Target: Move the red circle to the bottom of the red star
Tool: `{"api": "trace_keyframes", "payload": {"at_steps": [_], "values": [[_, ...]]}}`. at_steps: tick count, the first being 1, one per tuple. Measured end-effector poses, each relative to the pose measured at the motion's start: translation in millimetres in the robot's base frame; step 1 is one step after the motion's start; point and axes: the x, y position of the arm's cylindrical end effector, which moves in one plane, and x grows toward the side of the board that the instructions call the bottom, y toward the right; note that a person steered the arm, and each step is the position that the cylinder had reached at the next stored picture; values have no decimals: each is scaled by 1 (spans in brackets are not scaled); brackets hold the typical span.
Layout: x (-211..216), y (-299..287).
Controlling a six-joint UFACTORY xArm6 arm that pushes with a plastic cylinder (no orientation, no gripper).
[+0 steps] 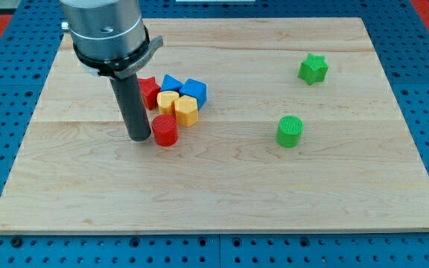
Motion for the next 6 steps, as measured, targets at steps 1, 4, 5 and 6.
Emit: {"api": "trace_keyframes", "payload": {"at_steps": [1, 4, 5, 6], "values": [[42, -6], [-1, 52], [-2, 49], [-4, 32]]}}
